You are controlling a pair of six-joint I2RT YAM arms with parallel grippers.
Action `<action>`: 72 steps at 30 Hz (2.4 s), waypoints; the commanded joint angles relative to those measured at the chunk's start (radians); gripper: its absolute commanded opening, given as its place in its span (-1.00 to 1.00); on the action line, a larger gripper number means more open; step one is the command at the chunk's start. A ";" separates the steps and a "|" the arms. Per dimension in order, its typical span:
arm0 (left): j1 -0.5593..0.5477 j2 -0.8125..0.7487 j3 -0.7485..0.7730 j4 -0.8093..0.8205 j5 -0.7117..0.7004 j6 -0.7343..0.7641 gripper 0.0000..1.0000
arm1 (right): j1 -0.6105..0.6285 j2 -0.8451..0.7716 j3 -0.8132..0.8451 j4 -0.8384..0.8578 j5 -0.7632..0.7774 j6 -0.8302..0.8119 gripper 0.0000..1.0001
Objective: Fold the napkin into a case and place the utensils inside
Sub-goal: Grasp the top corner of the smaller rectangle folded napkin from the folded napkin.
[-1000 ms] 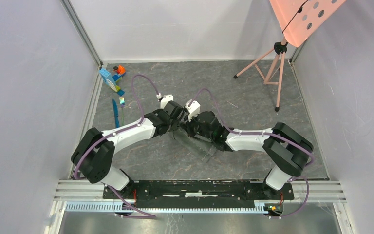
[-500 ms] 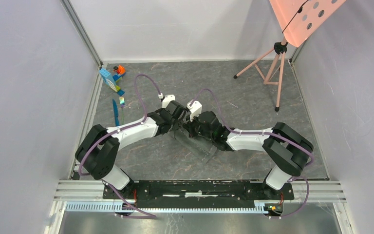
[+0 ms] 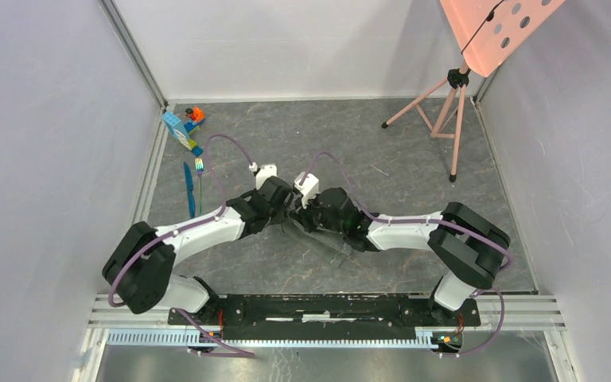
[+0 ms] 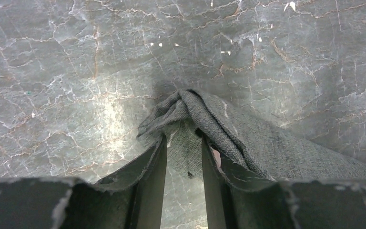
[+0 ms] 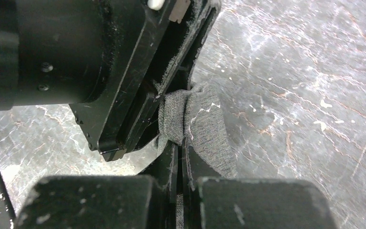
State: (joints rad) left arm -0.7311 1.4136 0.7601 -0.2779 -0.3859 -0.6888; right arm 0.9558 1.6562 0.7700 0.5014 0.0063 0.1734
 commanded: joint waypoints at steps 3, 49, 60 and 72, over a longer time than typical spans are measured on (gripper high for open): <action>-0.124 -0.086 -0.047 0.074 -0.028 -0.054 -0.28 | -0.019 0.030 0.045 0.006 0.032 0.016 -1.00; -0.114 0.108 0.086 -0.124 -0.282 -0.105 -0.31 | -0.032 0.013 0.026 0.018 0.038 0.034 -1.00; -0.112 0.149 0.109 -0.101 -0.276 -0.085 -0.45 | -0.032 0.019 0.026 0.019 0.036 0.039 -1.00; -0.106 -0.001 -0.051 0.184 -0.153 0.038 -0.95 | 0.033 0.016 0.052 -0.065 0.118 0.043 -0.99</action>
State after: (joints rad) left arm -0.8455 1.5169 0.7891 -0.2939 -0.5774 -0.7246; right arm 0.9363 1.6810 0.7818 0.4656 0.0666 0.2138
